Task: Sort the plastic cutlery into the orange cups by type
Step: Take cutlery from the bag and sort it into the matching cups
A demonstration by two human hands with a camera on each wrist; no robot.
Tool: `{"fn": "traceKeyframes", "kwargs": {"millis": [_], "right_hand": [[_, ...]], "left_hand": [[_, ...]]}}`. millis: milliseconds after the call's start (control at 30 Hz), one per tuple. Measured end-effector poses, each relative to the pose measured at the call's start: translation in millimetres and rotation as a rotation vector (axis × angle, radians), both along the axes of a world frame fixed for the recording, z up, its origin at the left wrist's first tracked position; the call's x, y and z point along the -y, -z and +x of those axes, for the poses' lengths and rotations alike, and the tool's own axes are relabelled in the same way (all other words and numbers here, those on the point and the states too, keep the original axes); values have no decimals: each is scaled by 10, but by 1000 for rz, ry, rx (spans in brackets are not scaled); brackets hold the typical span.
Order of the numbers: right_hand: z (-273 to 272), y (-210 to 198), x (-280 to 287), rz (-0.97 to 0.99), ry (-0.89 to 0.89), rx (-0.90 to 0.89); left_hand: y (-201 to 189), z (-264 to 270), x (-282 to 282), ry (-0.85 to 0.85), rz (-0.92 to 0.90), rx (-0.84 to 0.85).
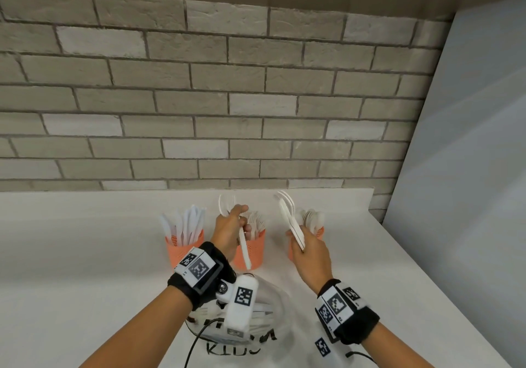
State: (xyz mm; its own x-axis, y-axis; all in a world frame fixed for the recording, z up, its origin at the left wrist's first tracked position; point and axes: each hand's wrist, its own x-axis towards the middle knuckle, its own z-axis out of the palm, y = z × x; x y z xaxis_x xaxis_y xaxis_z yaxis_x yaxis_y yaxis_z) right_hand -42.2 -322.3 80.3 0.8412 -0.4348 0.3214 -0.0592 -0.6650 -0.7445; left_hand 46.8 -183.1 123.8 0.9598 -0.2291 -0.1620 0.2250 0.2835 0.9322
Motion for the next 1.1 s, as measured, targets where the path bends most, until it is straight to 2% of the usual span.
{"fn": "traceKeyframes", "kwargs": {"millis": [100, 233, 467, 533, 567, 633, 733, 800, 900, 1000, 1100], "right_hand": [[-10, -50, -10, -222, 89, -59], [-8, -146, -91, -333, 95, -103], [20, -144, -320, -474, 0, -111], [-1, -131, -284, -378, -101, -93], [-7, -135, -240, -269, -182, -112], [-11, -188, -152, 96, -383, -199], [-54, -296, -122, 756, -640, -372], [-69, -321, -126, 997, -711, -411], [-14, -276, -136, 1053, -658, -387], [51, -185, -156, 828, -442, -268], [132, -25, -132, 570, -247, -128]], "left_hand": [[-18, -74, 1, 55, 86, 82], [-20, -267, 123, 176, 128, 92], [58, -282, 355, 35, 77, -14], [66, -235, 315, 116, 63, 16], [70, -211, 282, 179, 67, 42], [83, -169, 208, 319, 87, 106], [101, -125, 132, 503, 103, 157], [86, -110, 102, 553, 86, 133], [47, -82, 85, 560, 70, 82], [66, -2, 74, 399, 31, -55], [105, 66, 22, 209, -107, -267]]}}
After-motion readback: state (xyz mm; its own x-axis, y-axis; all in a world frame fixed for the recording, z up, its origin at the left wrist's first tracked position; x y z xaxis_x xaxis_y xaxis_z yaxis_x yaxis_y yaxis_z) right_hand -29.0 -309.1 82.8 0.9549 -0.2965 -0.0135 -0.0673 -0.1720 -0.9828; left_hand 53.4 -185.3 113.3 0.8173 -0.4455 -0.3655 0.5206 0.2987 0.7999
